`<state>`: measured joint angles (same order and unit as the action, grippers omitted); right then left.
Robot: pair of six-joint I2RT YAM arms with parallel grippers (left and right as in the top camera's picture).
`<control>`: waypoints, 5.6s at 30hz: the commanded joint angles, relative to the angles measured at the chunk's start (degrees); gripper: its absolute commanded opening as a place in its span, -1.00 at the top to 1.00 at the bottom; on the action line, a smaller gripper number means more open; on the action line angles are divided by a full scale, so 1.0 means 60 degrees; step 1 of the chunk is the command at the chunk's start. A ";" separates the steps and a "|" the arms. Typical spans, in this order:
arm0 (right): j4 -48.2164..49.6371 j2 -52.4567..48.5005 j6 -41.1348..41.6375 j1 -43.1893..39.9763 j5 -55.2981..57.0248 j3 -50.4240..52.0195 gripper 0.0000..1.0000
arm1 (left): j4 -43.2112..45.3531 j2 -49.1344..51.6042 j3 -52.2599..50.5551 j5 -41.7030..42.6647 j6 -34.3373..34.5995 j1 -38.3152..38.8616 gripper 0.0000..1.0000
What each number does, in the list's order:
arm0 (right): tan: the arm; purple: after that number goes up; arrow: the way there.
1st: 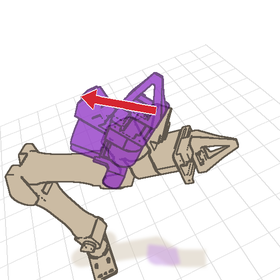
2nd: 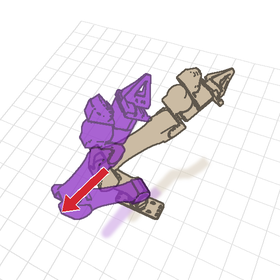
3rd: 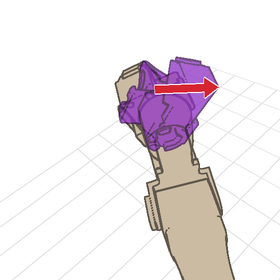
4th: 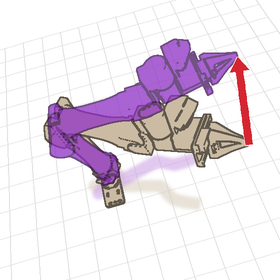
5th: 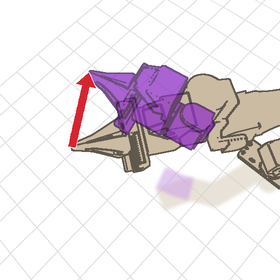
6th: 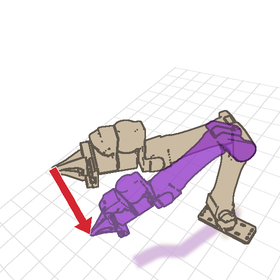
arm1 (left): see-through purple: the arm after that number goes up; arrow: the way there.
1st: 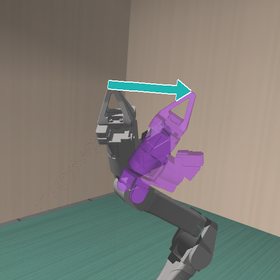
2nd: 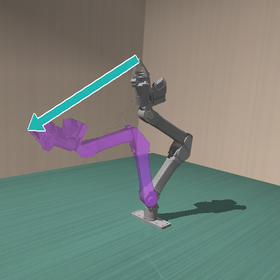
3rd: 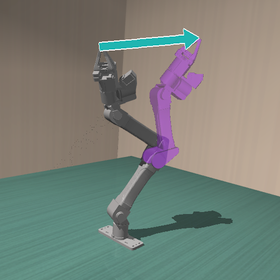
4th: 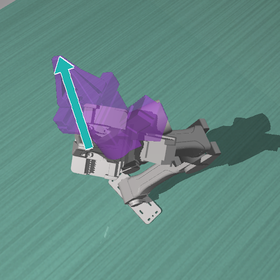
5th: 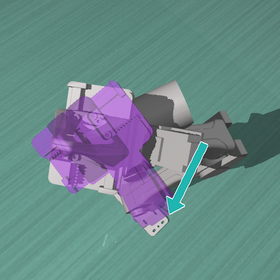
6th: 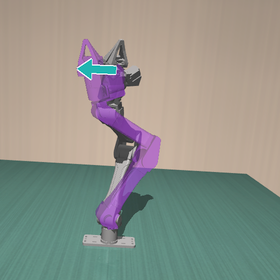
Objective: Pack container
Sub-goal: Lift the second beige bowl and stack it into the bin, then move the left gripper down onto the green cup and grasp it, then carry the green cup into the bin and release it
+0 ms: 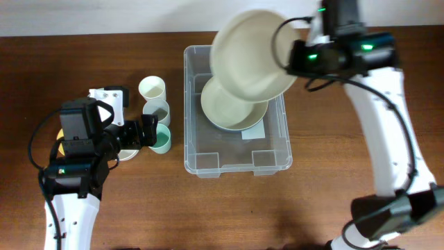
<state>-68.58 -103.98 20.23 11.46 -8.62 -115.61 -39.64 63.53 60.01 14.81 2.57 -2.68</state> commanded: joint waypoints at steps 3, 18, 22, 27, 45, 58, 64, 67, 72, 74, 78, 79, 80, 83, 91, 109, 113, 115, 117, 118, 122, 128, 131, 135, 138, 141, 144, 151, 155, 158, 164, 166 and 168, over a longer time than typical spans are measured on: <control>0.0135 -0.1140 -0.0237 0.0798 0.0339 0.0036 0.92 | 0.0022 0.0018 0.0259 0.0146 -0.0076 0.0029 -0.99; 0.0852 -0.2459 -0.0590 0.0761 0.0295 0.0029 0.41 | -0.0007 0.0018 0.0259 0.0146 -0.0076 0.0029 -0.99; 0.0597 -0.1971 -0.0572 0.0324 0.0302 -0.0386 0.41 | -0.0007 0.0018 0.0259 0.0146 -0.0080 0.0029 -0.99; -0.0499 -0.0619 0.0503 -0.1151 0.1592 -0.1155 0.38 | 0.0025 0.0018 0.0259 0.0142 -0.0080 0.0029 -0.99; -0.3796 0.0248 0.0630 -0.6189 0.1399 0.1344 0.51 | -0.1628 0.2029 0.2976 -0.1362 0.0401 0.1654 -0.99; -0.3213 0.4357 0.0627 -0.3355 0.2492 0.2750 0.42 | -0.2696 0.4036 0.3064 -0.1621 0.0510 0.1654 -0.99; -0.3129 0.4164 0.0627 -0.3279 0.2492 0.3177 0.42 | -0.2918 0.4127 0.3064 -0.2605 0.0525 0.1643 -0.99; -0.2987 0.4007 0.0532 -0.3279 0.2488 0.3534 0.42 | -0.3155 0.4127 0.3060 -0.3293 0.0484 0.1541 -0.99; -0.2528 0.3993 0.0426 -0.3279 0.2488 0.4240 0.42 | -0.3191 0.4299 0.3060 -0.3187 0.0484 0.1424 -0.99; -0.2452 0.3993 0.0415 -0.3279 0.2488 0.4357 0.42 | -0.3195 0.4510 0.3056 -0.3177 0.0484 0.1421 -0.99; -0.2441 0.3993 0.0408 -0.3279 0.2492 0.4379 0.42 | -0.3191 0.5093 0.3005 -0.3115 0.0484 0.1421 -0.99; -0.2433 0.3993 0.0401 -0.3279 0.2495 0.4379 0.42 | -0.3195 0.5227 0.3005 -0.3111 0.0484 0.1421 -0.99; -0.2412 0.3989 0.0339 -0.3279 0.2492 0.4379 0.42 | -0.3195 0.5435 0.3005 -0.3104 0.0488 0.1421 -0.99; -0.2346 0.3989 0.0335 -0.3282 0.2495 0.4379 0.42 | -0.3191 0.5894 0.3005 -0.2878 0.0488 0.1421 -0.99; -0.2317 0.3993 0.0197 -0.3286 0.2492 0.4379 0.41 | -0.3155 0.6371 0.2987 -0.2867 0.0488 0.1417 -0.99; -0.2317 0.3993 0.0193 -0.3286 0.2561 0.4379 0.40 | -0.2867 0.7031 0.2586 -0.2856 0.0488 0.1421 -0.34; -0.2317 0.3989 0.0193 -0.3286 0.2561 0.4379 0.40 | -0.2801 0.7038 0.2514 -0.2856 0.0488 0.1421 -0.15; -0.2317 0.3993 0.0193 -0.3286 0.2561 0.4379 0.40 | -0.2798 0.7038 0.2514 -0.2852 0.0492 0.1421 0.04; -0.2317 0.3993 0.0193 -0.3286 0.2561 0.4379 0.40 | -0.2794 0.7038 0.2514 -0.2856 0.0492 0.1421 0.23; -0.2317 0.3993 0.0193 -0.3286 0.2561 0.4379 0.40 | -0.2794 0.7038 0.2514 -0.2856 0.0488 0.1421 0.28; -0.2313 0.3993 0.0189 -0.3286 0.2561 0.4379 0.40 | -0.2798 0.7038 0.2514 -0.2856 0.0488 0.1421 0.47; -0.2313 0.3993 0.0164 -0.3286 0.2561 0.4379 0.40 | -0.2801 0.7038 0.2514 -0.2860 0.0492 0.1421 0.63; -0.2313 0.3993 0.0168 -0.3286 0.2561 0.4379 0.39 | -0.2801 0.7038 0.2514 -0.2860 0.0492 0.1421 0.82; -0.2310 0.3989 0.0164 -0.3286 0.2561 0.4379 0.38 | -0.2805 0.7002 0.2528 -0.2863 0.0488 0.1428 0.99; -0.2306 0.3989 0.0168 -0.3286 0.2561 0.4379 0.38 | -0.2867 0.6790 0.2597 -0.2860 0.0488 0.1457 0.99; -0.2295 0.3989 0.0164 -0.3286 0.2561 0.4379 0.38 | -0.3446 0.6124 0.3078 -0.2867 0.0488 0.1628 1.00; -0.2262 0.3989 0.0164 -0.3286 0.2561 0.4379 0.38 | -0.4229 0.5402 0.3759 -0.2871 0.0488 0.1810 0.99; -0.2237 0.3993 0.0164 -0.3286 0.2561 0.4375 0.38 | -0.5435 0.3770 0.5989 -0.2932 0.0488 0.2495 0.99; -0.2237 0.3993 0.0168 -0.3286 0.2561 0.4379 0.38 | -0.5089 0.3679 0.6404 -0.2929 0.0448 0.3293 1.00; -0.2237 0.3989 0.0168 -0.3286 0.2561 0.4379 0.37 | -0.5002 0.4127 0.6400 -0.2932 0.0419 0.3861 1.00; -0.2244 0.3993 0.0164 -0.3286 0.2561 0.4379 0.38 | -0.4983 0.5788 0.6400 -0.2820 0.0415 0.4237 0.99; -0.2244 0.3993 0.0164 -0.3286 0.2561 0.4379 0.37 | -0.4925 0.6462 0.6400 -0.2739 0.0415 0.4237 0.99; -0.2244 0.3989 0.0164 -0.3286 0.2561 0.4379 0.38 | -0.4870 0.6852 0.6400 -0.2739 0.0415 0.4237 1.00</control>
<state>-82.21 -80.31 21.74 -8.78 5.58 -89.58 -69.34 100.97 98.41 -2.35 5.56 22.70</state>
